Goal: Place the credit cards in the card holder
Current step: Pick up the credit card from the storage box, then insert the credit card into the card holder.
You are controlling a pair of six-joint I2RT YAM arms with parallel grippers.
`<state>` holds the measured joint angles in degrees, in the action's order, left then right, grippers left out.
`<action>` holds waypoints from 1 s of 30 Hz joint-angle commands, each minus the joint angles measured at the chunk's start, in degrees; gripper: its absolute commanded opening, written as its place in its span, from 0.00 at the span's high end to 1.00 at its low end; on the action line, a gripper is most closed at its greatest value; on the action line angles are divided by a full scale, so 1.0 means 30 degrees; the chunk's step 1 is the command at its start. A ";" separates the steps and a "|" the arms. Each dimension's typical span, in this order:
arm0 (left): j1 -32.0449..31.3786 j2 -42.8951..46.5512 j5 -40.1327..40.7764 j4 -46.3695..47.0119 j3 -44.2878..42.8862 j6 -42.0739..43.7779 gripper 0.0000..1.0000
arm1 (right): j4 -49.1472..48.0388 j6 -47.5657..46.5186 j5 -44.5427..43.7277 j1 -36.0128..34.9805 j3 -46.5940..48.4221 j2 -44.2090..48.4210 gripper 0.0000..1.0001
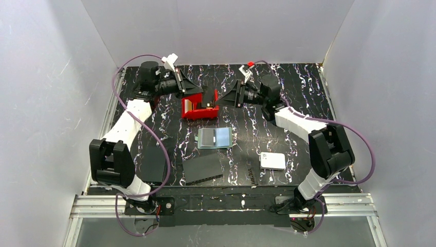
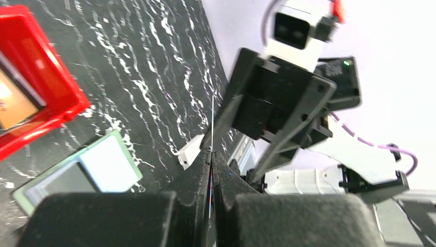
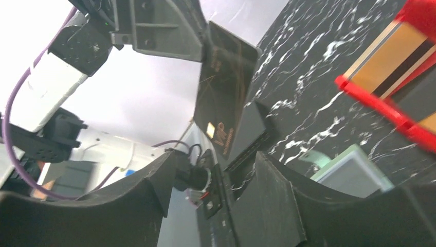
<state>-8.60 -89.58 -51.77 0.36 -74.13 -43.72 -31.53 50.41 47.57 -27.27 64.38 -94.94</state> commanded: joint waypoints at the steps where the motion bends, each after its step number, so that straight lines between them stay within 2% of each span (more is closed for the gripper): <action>1: -0.1072 0.1893 -0.1316 0.1028 0.0594 0.0080 1.00 | -0.5781 0.3563 0.1403 0.0066 -0.1616 0.0182 0.37; 6: -0.1758 0.2315 -0.1470 0.1053 0.1357 0.0101 1.00 | -0.7392 0.4772 0.1368 0.0065 -0.2883 0.0345 0.48; 9: -0.2047 0.2317 -0.1595 0.1052 0.1662 0.0045 1.00 | -1.0186 0.6735 0.1341 0.0066 -0.3679 0.0311 0.60; 10: -0.2142 0.2280 -0.1562 0.1052 0.1760 0.0069 1.00 | -1.1010 0.7320 0.1300 0.0066 -0.3941 0.0303 0.71; 12: -0.2149 0.2191 -0.1553 0.1052 0.2000 -0.0152 1.00 | -1.1988 0.8112 0.1191 0.0087 -0.4436 0.0250 0.99; 14: -0.2163 0.1967 -0.1761 0.1055 0.2149 -0.0503 1.00 | -1.3385 0.8896 0.1102 0.0124 -0.5006 0.0184 0.99; 15: -0.2178 0.1856 -0.1879 0.1052 0.2249 -0.0713 0.95 | -1.3981 0.9326 0.1080 0.0124 -0.5234 0.0115 0.99; 17: -0.2290 0.1802 -0.1966 0.1304 0.2538 -0.1163 0.79 | -1.5575 1.0385 0.1027 0.0124 -0.5778 -0.0118 0.99; 21: -0.2629 0.1974 -0.2301 0.2056 0.3096 -0.1522 0.69 | -1.8558 1.2368 0.0879 0.0124 -0.6360 -0.0916 0.99; 25: -0.2695 0.1966 -0.2720 0.4513 0.4077 -0.3431 0.71 | -2.0056 1.3377 0.0808 0.0131 -0.6702 -0.1522 0.99; 30: -0.3058 0.1734 -0.2651 0.5198 0.4400 -0.4005 0.87 | -2.0041 1.3396 0.0666 0.0164 -0.6879 -0.1588 0.99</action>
<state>-16.82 -84.90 -57.78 11.44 -61.34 -53.43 -82.87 89.08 50.48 -27.07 44.14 -99.92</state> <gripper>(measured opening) 0.189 0.032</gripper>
